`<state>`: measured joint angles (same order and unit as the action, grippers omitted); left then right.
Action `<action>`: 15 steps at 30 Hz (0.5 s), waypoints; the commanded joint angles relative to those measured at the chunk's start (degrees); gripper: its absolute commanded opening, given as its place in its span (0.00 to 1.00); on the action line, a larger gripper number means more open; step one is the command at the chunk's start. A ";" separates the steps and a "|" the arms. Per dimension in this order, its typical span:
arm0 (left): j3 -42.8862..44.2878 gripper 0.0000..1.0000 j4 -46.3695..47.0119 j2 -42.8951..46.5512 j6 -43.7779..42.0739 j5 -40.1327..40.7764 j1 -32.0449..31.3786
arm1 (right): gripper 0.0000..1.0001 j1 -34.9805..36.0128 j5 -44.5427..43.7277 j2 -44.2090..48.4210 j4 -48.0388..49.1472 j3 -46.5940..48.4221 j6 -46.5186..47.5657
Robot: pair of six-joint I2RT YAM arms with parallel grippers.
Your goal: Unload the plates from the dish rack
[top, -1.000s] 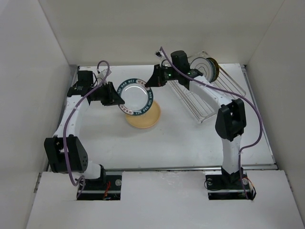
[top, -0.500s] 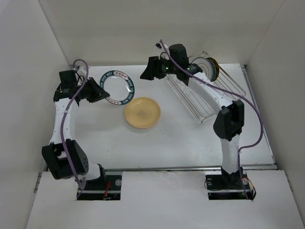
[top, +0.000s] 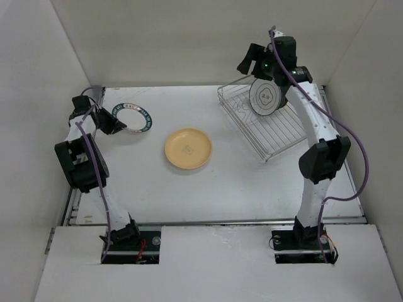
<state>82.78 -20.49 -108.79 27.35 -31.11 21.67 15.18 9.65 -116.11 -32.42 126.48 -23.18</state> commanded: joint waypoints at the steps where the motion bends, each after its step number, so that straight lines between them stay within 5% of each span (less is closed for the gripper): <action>1: 3.00 0.00 3.08 -1.33 2.08 -3.07 0.92 | 0.85 -2.08 -5.24 6.42 -1.41 -1.66 -0.11; 5: 0.71 0.02 4.67 -3.27 4.63 -3.60 2.06 | 0.85 -5.42 -12.09 7.13 -3.69 -2.90 -0.11; 15: -3.68 0.31 3.01 -6.87 7.80 -0.11 2.59 | 0.69 -7.97 -28.45 -2.44 -9.15 6.76 5.16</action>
<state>80.16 -16.29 -115.70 33.52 -32.49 23.88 7.84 -12.73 -116.11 -39.20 129.67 -19.81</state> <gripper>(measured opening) 0.291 0.693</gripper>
